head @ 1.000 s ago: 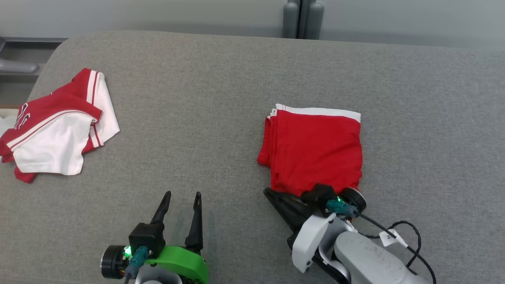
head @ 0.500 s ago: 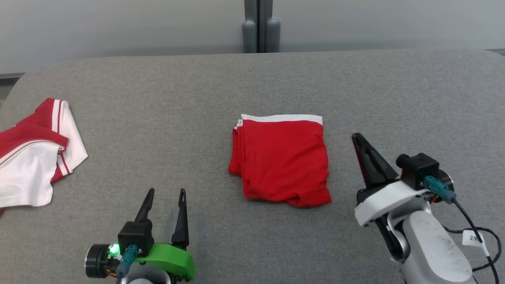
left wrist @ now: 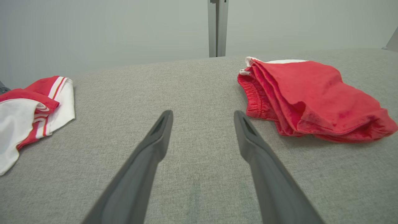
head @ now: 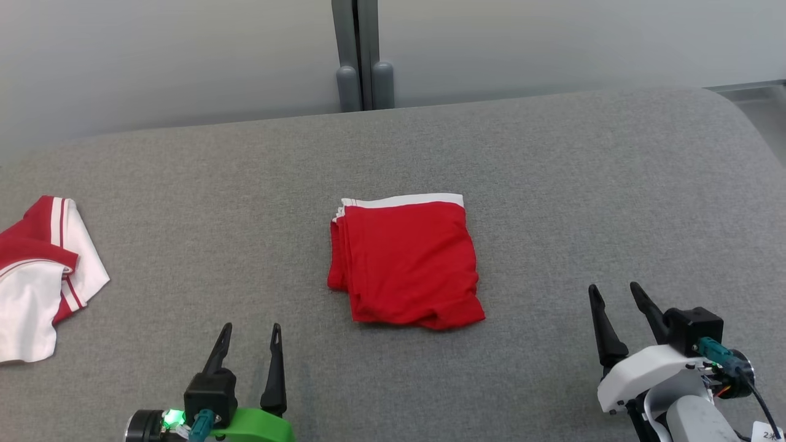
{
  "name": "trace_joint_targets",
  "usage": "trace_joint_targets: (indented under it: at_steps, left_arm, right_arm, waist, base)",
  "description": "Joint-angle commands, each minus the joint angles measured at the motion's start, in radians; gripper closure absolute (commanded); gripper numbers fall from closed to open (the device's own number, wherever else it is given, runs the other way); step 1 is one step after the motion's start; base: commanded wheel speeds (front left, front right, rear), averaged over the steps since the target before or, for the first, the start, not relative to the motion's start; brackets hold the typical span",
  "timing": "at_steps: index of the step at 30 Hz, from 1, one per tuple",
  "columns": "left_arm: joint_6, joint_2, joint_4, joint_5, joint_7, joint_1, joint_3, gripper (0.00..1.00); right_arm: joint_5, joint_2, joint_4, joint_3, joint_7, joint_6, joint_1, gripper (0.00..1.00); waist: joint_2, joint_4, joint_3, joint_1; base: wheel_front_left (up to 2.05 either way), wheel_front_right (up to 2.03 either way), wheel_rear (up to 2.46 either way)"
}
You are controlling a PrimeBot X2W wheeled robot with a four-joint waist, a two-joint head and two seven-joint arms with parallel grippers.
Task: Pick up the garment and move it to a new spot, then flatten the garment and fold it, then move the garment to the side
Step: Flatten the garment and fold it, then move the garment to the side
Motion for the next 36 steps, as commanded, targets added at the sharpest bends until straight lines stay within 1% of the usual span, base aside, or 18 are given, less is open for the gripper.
trace_joint_targets:
  at_steps: [1,7,10,14,20,23,26,29,30,31,32,36]
  left_arm:
    - [0.008,0.004,-0.005,0.009,0.000,0.016,0.004,0.00]
    - [0.012,0.004,-0.007,-0.003,0.000,0.024,-0.011,0.00]
    - [0.010,0.004,-0.009,-0.009,0.000,0.010,-0.025,0.00]
    - [0.006,0.004,-0.015,-0.019,0.000,-0.025,-0.047,0.00]
    - [0.010,0.004,-0.023,-0.044,0.000,-0.075,-0.082,0.00]
    - [0.011,0.004,-0.023,-0.048,0.000,-0.097,-0.100,0.00]
    - [0.010,0.004,-0.023,-0.053,0.000,-0.111,-0.110,0.00]
    - [0.011,0.003,-0.023,-0.054,0.000,-0.122,-0.123,0.00]
    - [0.013,0.003,-0.023,-0.056,0.000,-0.125,-0.126,0.00]
    - [0.015,0.003,-0.023,-0.057,0.000,-0.126,-0.127,0.00]
    - [0.016,0.003,-0.024,-0.058,0.000,-0.126,-0.129,0.00]
    - [0.017,0.003,-0.033,-0.056,0.000,-0.126,-0.125,0.00]
  right_arm:
    - [0.008,-0.003,0.005,0.002,-0.001,-0.002,0.012,0.00]
    - [0.018,-0.003,0.038,0.032,-0.001,-0.002,-0.004,0.00]
    - [0.040,-0.002,0.073,0.076,0.000,-0.002,-0.037,0.00]
    - [0.075,-0.003,0.144,0.145,-0.001,-0.002,-0.126,0.00]
    - [0.111,-0.003,0.283,0.245,-0.001,-0.002,-0.314,0.00]
    - [0.134,-0.004,0.376,0.282,0.003,-0.002,-0.396,0.00]
    - [0.124,-0.003,0.466,0.304,0.011,-0.002,-0.458,0.00]
    - [0.123,-0.004,0.562,0.296,0.013,-0.002,-0.493,0.00]
    - [0.132,-0.004,0.587,0.290,0.011,-0.002,-0.501,0.58]
    - [0.137,-0.004,0.607,0.285,0.012,-0.002,-0.502,0.81]
    - [0.143,-0.003,0.625,0.282,0.010,-0.002,-0.500,1.00]
    - [0.156,-0.004,0.635,0.261,0.005,-0.002,-0.489,1.00]
  waist:
    - [0.0000,-0.006,-0.008,0.0000]
    - [0.0000,0.009,-0.006,0.0000]
    - [0.0000,0.026,0.008,0.0000]
    - [0.0000,0.061,0.049,0.0000]
    - [0.0000,0.127,0.121,0.0000]
    - [0.0000,0.158,0.148,0.0000]
    - [0.0000,0.182,0.167,0.0000]
    - [0.0000,0.201,0.180,0.0000]
    - [0.0000,0.204,0.183,0.0000]
    - [0.0000,0.206,0.184,0.0000]
    - [0.0000,0.206,0.186,0.0000]
    - [0.0000,0.180,0.185,0.0000]
  base:
    - [0.00,0.00,0.00]
    - [0.00,0.00,0.00]
    - [0.00,0.00,0.00]
    - [0.00,0.00,0.00]
    - [0.00,0.00,0.00]
    - [0.00,0.00,0.00]
    - [0.00,0.00,0.00]
    - [0.00,0.00,0.00]
    - [0.00,0.00,0.00]
    - [0.00,0.00,0.00]
    - [0.00,0.00,0.00]
    - [0.00,0.00,0.00]
